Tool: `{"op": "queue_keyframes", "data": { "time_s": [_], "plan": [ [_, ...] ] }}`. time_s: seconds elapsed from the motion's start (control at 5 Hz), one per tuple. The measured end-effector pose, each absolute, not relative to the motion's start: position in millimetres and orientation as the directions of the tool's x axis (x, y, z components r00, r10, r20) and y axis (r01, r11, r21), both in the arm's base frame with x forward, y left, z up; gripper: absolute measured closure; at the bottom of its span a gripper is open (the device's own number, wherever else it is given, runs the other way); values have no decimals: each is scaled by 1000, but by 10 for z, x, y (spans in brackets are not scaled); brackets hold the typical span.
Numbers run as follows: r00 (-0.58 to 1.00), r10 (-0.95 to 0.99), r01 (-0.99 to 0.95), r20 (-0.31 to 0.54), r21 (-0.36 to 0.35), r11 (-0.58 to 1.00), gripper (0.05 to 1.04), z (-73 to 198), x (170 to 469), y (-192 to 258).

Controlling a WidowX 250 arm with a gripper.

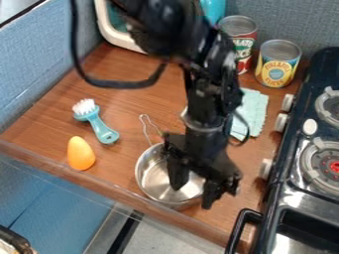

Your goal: Move the silver pot to the bottom right side of the table

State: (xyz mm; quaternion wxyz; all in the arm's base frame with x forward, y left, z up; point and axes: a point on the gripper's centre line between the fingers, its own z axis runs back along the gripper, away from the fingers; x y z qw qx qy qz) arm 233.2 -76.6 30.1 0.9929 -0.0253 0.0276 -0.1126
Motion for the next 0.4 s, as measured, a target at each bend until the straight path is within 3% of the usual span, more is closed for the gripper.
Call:
{"op": "queue_keyframes", "data": {
  "time_s": [0.2, 0.4],
  "plan": [
    [985, -175, 175, 12, -83, 981, 72, 553, 2380, -738],
    [989, -146, 145, -5, -65, 987, 77, 611, 2391, -655]
  ]
}}
